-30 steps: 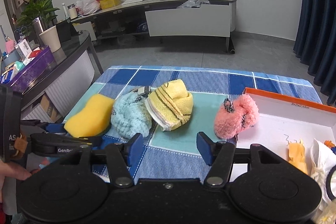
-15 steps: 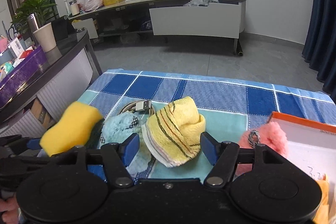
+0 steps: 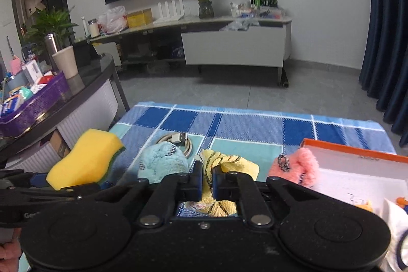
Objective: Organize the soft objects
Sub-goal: 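Lower the left tool onto the yellow sponge while the right tool reaches the yellow striped cloth, then carry the yellow sponge with the left tool while the right tool carries the striped cloth to the box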
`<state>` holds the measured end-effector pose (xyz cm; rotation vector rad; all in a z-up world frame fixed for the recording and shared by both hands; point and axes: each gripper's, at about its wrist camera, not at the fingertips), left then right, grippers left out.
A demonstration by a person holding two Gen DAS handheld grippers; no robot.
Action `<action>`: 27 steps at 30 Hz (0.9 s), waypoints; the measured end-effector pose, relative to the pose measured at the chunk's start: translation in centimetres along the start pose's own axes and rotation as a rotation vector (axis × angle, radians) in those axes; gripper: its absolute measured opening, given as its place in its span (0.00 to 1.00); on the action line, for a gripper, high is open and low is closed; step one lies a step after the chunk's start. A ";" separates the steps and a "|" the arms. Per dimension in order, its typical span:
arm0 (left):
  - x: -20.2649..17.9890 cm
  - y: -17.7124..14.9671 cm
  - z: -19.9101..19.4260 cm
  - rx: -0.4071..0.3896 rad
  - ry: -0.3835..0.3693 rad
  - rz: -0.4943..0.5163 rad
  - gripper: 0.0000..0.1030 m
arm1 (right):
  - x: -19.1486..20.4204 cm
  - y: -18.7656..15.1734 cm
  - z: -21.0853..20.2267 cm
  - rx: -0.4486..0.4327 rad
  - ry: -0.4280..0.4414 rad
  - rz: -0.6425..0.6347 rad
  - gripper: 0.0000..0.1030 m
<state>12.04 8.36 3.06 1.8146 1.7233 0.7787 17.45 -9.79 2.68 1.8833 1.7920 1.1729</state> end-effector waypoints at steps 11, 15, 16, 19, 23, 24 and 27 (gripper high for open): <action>-2.0 -1.4 -4.6 -0.025 -0.003 -0.012 0.73 | 0.8 -3.0 -7.2 -0.011 0.017 0.012 0.09; -2.5 -2.0 -6.0 -0.028 0.001 -0.005 0.73 | 1.0 -4.4 -9.0 -0.012 0.018 0.019 0.09; -2.6 -2.2 -6.3 -0.029 0.003 -0.006 0.73 | 1.0 -4.7 -9.4 -0.013 0.017 0.021 0.09; -2.8 -2.7 -7.3 -0.039 0.008 -0.005 0.73 | 1.3 -5.3 -10.6 -0.022 0.019 0.025 0.09; -3.2 -3.3 -8.4 -0.049 0.009 -0.001 0.73 | 1.7 -5.9 -12.0 -0.042 0.024 0.021 0.09; -3.3 -3.5 -8.7 -0.054 0.008 -0.001 0.73 | 1.7 -6.0 -12.3 -0.046 0.026 0.022 0.09; -3.4 -3.8 -9.4 -0.066 0.011 0.000 0.73 | 2.0 -6.2 -13.2 -0.059 0.031 0.020 0.09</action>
Point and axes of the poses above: each gripper's, at about its wrist camera, not at the fingertips, and z roughly the way its jaws point, x to its left, y to its top, and after that the axes turned 11 degrees about z, right-handed
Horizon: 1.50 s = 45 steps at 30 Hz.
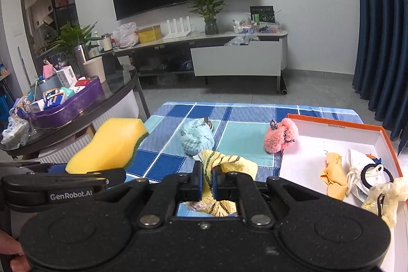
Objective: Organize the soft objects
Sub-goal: 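Carry the yellow sponge with the left tool while the right tool carries the striped cloth to the box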
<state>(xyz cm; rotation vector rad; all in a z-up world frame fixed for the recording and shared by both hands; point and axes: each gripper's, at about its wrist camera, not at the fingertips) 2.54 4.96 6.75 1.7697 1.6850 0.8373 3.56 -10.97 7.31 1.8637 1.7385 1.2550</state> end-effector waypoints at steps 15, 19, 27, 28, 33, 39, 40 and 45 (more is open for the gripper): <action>-1.6 -1.5 -2.8 -0.036 -0.034 0.008 0.73 | -0.2 -1.3 -3.8 -0.052 0.007 0.016 0.09; -1.9 -1.9 -3.2 -0.040 -0.032 0.011 0.73 | -0.4 -1.6 -4.3 -0.054 0.004 0.019 0.09; -2.4 -2.2 -3.6 -0.046 -0.036 0.015 0.73 | -0.7 -1.9 -5.6 -0.072 0.006 0.021 0.09; -2.4 -2.2 -3.6 -0.046 -0.037 0.017 0.73 | -0.8 -1.9 -5.7 -0.072 0.004 0.022 0.09; -2.8 -2.3 -3.7 -0.045 -0.042 0.019 0.73 | -1.2 -1.9 -6.0 -0.074 0.002 0.032 0.09; -3.2 -2.6 -3.8 -0.043 -0.055 0.023 0.73 | -1.7 -2.0 -6.2 -0.075 -0.004 0.040 0.09; -3.2 -2.6 -3.8 -0.043 -0.057 0.025 0.73 | -1.9 -2.0 -6.3 -0.076 -0.007 0.041 0.09; -3.6 -2.7 -3.8 -0.041 -0.070 0.029 0.73 | -2.3 -2.1 -6.7 -0.080 -0.013 0.047 0.09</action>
Point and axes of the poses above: each gripper's, at about its wrist camera, not at the fingertips, and z roughly the way its jaws point, x to its left, y to its top, and after that the axes turned 11 degrees about z, right-handed
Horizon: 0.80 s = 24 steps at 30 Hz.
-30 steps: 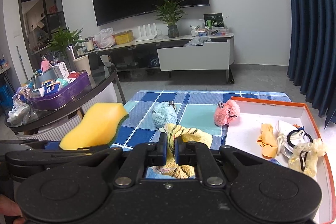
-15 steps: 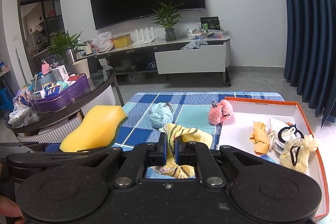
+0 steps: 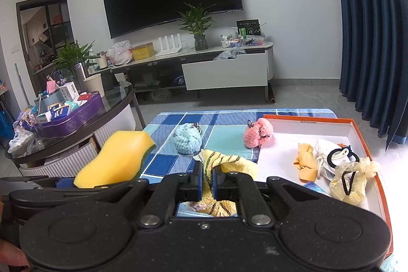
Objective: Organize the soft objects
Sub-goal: 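Carry the yellow sponge with the left tool while the right tool carries the striped cloth to the box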
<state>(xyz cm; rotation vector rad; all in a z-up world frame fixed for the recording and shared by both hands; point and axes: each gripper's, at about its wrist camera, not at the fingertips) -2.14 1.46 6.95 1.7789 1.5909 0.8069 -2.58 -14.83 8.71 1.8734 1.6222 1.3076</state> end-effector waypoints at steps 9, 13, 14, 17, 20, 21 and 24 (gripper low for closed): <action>-0.2 -0.1 0.2 0.005 -0.008 0.006 0.73 | -0.1 0.0 -0.1 0.001 -0.003 0.001 0.09; -0.3 -0.2 0.3 0.006 -0.010 0.004 0.73 | -0.1 0.0 -0.1 0.000 -0.003 0.000 0.09; -0.4 -0.2 0.3 0.007 -0.012 0.005 0.73 | -0.1 0.0 -0.1 0.000 -0.004 0.000 0.09; -0.4 -0.1 0.3 0.005 -0.014 0.006 0.73 | -0.2 0.0 -0.2 -0.002 -0.006 0.001 0.09; -0.5 -0.1 0.3 0.005 -0.018 0.009 0.73 | -0.5 -0.1 -0.4 -0.003 -0.010 0.003 0.09; -0.5 0.0 0.3 0.004 -0.020 0.010 0.73 | -0.6 -0.1 -0.4 -0.004 -0.013 0.005 0.09; -0.7 0.0 0.4 0.004 -0.022 0.014 0.73 | -0.9 -0.1 -0.7 -0.007 -0.020 0.010 0.09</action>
Point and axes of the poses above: each gripper's, at about its wrist camera, not at the fingertips, and z roughly the way its jaws point, x to its left, y to its top, and after that the axes turned 11 degrees about z, right-handed
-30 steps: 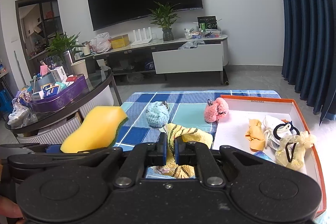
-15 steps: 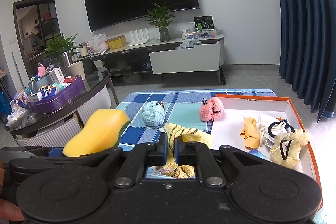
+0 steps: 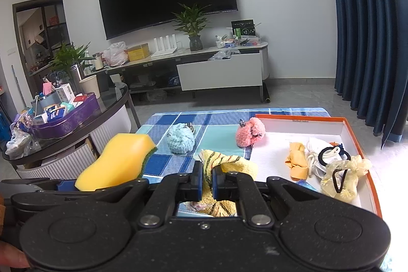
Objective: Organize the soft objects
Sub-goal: 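Carry the yellow sponge with the left tool while the right tool carries the striped cloth to the box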
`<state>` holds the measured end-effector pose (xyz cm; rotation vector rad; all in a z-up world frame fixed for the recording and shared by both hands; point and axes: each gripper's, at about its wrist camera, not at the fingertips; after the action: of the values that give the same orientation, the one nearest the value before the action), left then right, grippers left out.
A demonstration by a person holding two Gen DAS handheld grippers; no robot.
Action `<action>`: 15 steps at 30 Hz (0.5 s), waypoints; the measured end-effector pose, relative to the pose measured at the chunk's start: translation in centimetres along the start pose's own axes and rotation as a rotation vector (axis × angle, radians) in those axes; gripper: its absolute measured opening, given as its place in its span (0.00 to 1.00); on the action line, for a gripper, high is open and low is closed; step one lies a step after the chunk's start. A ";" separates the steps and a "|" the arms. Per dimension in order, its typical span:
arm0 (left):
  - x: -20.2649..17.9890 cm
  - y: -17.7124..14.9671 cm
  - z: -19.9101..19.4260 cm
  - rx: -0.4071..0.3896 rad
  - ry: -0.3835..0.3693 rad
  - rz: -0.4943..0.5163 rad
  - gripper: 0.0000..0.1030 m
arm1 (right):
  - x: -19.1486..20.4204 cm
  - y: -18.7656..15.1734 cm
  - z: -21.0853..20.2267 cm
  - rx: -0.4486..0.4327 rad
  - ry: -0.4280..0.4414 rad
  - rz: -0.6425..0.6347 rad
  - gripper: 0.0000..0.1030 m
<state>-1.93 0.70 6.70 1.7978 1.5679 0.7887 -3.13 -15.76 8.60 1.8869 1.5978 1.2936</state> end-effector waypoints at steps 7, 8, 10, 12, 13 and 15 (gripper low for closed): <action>-0.6 0.1 -0.1 -0.004 -0.010 0.014 0.73 | -0.3 0.3 -0.4 -0.009 -0.010 0.006 0.09; -0.7 0.1 -0.1 -0.004 -0.011 0.015 0.73 | -0.4 0.3 -0.5 -0.010 -0.010 0.008 0.09; -0.9 0.2 -0.1 -0.005 -0.015 0.018 0.73 | -0.5 0.4 -0.6 -0.012 -0.013 0.009 0.09; -1.2 0.2 -0.2 -0.008 -0.018 0.023 0.73 | -0.7 0.4 -0.7 -0.014 -0.016 0.011 0.09; -1.3 0.3 -0.2 -0.008 -0.021 0.027 0.73 | -0.8 0.5 -0.7 -0.015 -0.017 0.013 0.09; -1.4 0.3 -0.2 -0.010 -0.025 0.030 0.73 | -0.9 0.5 -0.9 -0.019 -0.021 0.014 0.09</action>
<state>-2.04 -0.72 6.98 1.8212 1.5216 0.7833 -3.48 -17.01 9.08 1.8976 1.5596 1.2852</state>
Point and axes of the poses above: each gripper's, at about its wrist camera, not at the fingertips, and z roughly the way its jaws point, x to its left, y to its top, and after that the axes turned 11 degrees about z, right-handed
